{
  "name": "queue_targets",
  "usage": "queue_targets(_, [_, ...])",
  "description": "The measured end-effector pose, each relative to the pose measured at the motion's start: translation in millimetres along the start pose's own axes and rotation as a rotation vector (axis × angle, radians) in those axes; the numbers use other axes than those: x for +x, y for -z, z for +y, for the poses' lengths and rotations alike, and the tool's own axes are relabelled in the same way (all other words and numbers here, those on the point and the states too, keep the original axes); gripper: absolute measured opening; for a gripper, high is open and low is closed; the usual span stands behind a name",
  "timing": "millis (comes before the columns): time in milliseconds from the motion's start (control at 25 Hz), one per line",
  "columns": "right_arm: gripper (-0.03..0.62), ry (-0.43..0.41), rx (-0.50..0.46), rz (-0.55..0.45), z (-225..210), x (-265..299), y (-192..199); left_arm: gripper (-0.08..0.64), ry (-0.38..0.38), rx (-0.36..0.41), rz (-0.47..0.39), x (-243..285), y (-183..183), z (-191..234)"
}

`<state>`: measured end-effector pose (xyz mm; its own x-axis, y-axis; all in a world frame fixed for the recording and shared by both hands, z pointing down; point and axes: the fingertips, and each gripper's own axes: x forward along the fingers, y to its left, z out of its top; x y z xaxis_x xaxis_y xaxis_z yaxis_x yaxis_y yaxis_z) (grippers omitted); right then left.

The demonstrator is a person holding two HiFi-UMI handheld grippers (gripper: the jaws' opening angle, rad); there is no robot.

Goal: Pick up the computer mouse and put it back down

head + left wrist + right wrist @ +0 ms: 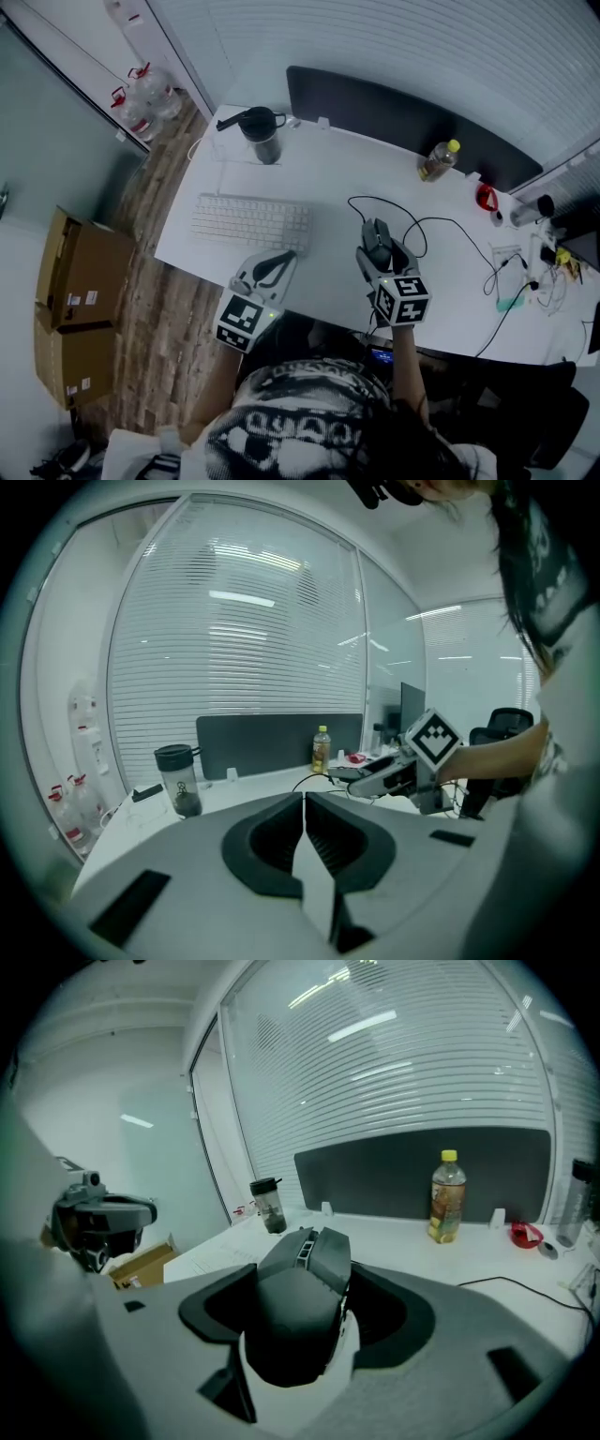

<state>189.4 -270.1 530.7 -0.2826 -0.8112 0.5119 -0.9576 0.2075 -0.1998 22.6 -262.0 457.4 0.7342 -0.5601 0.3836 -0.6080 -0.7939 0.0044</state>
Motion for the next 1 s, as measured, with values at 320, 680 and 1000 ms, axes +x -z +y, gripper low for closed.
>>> queue_targets(320, [0.309, -0.018, -0.044, 0.129, 32.0, 94.5, 29.1, 0.006, -0.047, -0.027, 0.041, -25.5, 26.0, 60.4])
queue_targets(680, [0.308, 0.02, -0.046, 0.277, 47.9, 137.8, 85.9, 0.006, -0.061, -0.042, 0.054, -41.2, 42.6, 100.1])
queue_targets(1000, [0.305, 0.084, -0.047, 0.314, 45.0, 145.2, 110.0, 0.006, -0.048, -0.047, 0.064, -48.5, 51.8, 115.6])
